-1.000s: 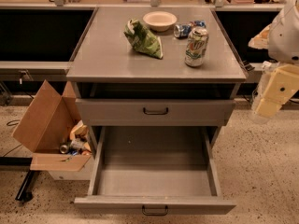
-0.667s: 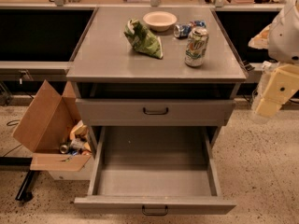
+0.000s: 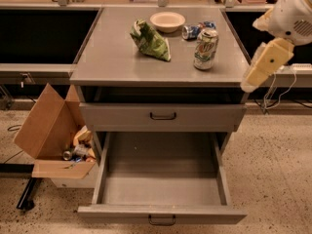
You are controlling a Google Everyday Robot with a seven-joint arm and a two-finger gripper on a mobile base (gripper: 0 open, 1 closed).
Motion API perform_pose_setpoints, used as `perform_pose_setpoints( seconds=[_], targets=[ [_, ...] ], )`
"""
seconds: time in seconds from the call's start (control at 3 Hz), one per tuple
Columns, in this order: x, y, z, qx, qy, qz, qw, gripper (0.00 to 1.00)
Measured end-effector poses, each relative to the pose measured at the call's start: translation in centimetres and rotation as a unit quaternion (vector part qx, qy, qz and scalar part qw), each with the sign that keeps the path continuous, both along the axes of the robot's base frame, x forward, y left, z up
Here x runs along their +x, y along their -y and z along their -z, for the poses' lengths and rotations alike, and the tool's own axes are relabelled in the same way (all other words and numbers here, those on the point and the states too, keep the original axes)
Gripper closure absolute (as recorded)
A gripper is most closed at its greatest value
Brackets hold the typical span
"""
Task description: Place 7up can into middle drawer
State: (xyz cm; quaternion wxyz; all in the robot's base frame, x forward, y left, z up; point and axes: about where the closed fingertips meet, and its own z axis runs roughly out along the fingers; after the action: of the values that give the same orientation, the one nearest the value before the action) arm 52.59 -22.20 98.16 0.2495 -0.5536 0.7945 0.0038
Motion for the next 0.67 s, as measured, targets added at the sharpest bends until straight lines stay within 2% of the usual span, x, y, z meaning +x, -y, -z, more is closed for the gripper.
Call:
perform_pose_setpoints(
  seconds=[0.33, 0.67],
  targets=[
    [4.6, -0.7, 1.0, 0.067, 0.007, 0.017, 0.9976, 0.00],
    [8.2, -1.5, 2.5, 0.124, 0.017, 0.033, 0.9916, 0.00]
  ],
)
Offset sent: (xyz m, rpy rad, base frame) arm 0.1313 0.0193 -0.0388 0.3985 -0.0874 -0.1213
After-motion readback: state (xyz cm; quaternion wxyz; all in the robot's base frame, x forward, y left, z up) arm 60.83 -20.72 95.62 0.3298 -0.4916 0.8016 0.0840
